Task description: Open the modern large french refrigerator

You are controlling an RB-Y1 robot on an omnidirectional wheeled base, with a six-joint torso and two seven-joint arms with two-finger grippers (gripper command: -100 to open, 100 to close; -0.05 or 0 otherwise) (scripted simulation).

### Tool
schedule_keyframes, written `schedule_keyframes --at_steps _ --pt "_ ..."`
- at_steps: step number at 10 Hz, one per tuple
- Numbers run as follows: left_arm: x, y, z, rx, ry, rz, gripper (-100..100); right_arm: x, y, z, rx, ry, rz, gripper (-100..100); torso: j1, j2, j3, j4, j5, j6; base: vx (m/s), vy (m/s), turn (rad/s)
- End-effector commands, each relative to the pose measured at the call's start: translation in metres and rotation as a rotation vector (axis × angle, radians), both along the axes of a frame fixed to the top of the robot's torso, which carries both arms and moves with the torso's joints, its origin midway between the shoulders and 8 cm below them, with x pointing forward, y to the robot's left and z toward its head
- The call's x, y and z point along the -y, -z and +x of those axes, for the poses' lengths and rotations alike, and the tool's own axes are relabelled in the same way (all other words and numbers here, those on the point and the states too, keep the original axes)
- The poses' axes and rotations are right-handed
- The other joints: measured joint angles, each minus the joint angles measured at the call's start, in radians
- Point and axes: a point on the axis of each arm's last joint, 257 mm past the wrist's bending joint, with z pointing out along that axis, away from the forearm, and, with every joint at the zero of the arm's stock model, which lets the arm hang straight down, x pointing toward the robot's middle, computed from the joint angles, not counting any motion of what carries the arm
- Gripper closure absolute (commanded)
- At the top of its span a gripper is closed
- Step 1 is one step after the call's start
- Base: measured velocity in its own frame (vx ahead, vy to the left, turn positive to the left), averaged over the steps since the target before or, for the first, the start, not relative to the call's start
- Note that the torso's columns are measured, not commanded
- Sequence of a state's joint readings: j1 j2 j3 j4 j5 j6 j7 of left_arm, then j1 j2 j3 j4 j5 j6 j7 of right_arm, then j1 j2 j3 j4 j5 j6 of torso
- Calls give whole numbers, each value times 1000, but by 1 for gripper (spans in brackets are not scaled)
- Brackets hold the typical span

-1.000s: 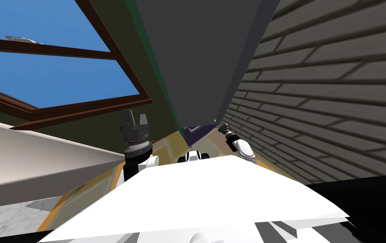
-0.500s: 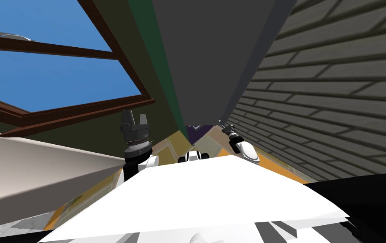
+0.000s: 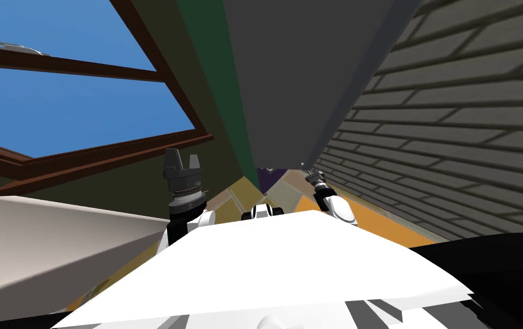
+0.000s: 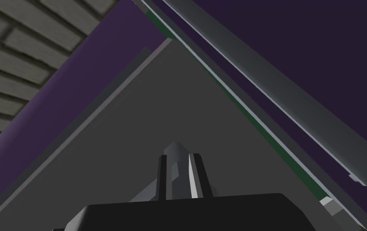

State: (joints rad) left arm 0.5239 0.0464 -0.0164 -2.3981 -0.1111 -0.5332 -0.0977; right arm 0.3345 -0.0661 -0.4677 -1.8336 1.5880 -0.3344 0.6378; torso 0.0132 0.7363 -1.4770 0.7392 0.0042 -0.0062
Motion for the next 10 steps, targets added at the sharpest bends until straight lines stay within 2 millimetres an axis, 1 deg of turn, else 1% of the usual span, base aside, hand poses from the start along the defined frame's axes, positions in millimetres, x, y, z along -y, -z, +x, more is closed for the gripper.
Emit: schedule_keyframes --at_steps 1,4,5,6,7,8,10 --pt "0 0 0 0 0 0 0 14 -7 -11 13 54 3 100 -4 1 0 1 0 -2 -61 245 -120" --pt "0 0 0 0 0 0 0 35 -10 -29 18 127 0 100 -2 -1 -1 2 2 -2 -17 265 -133" --pt "0 0 0 0 0 0 0 45 -12 -43 4 126 3 -100 3 -2 -2 2 3 -4 45 162 -127" --pt "0 0 0 0 0 0 0 45 -12 -43 4 126 3 -100 -7 -3 -3 0 0 -1 61 14 10" --pt "0 0 0 0 0 1 0 48 -16 -49 5 124 5 -100 -20 -2 -2 -2 -6 3 47 -29 5" --pt "0 0 0 0 0 1 0 50 -21 -54 6 121 8 -100 -23 0 0 0 -5 6 50 -19 -28" --pt "0 0 0 0 0 1 0 55 -30 -64 5 114 12 -100 -16 4 1 2 -1 10 79 6 -27"
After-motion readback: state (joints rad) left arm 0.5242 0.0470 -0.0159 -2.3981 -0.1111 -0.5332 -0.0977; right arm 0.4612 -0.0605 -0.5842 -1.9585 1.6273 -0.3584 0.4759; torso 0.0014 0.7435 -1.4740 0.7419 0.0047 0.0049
